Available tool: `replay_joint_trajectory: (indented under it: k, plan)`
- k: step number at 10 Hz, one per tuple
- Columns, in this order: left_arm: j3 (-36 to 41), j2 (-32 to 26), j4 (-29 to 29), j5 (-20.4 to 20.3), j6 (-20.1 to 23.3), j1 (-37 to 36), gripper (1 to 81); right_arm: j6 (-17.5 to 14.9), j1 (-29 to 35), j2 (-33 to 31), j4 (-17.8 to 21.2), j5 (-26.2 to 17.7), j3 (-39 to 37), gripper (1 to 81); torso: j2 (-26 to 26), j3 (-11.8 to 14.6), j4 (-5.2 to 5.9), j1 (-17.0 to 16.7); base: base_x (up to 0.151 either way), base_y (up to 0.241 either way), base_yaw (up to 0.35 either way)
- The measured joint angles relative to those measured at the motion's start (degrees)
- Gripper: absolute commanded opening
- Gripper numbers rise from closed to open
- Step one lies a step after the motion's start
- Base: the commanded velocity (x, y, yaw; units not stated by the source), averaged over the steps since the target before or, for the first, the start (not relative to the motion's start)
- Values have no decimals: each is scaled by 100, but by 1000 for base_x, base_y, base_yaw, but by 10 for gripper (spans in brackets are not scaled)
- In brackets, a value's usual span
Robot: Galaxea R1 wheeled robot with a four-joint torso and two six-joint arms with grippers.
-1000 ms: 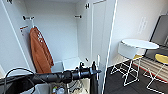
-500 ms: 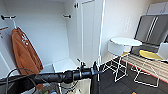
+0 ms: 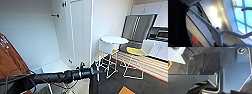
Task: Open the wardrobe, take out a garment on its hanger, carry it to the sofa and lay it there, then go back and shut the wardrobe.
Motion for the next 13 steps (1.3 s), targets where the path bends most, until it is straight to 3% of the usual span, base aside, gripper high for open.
replay_joint_trajectory:
  k: [13]
  plan:
    - [269, -257, 143, -55, -2, 0, 10, 1, -15, 9, 0, 0, 0, 811, 0, -2, 0, -3, 0, 0, -297]
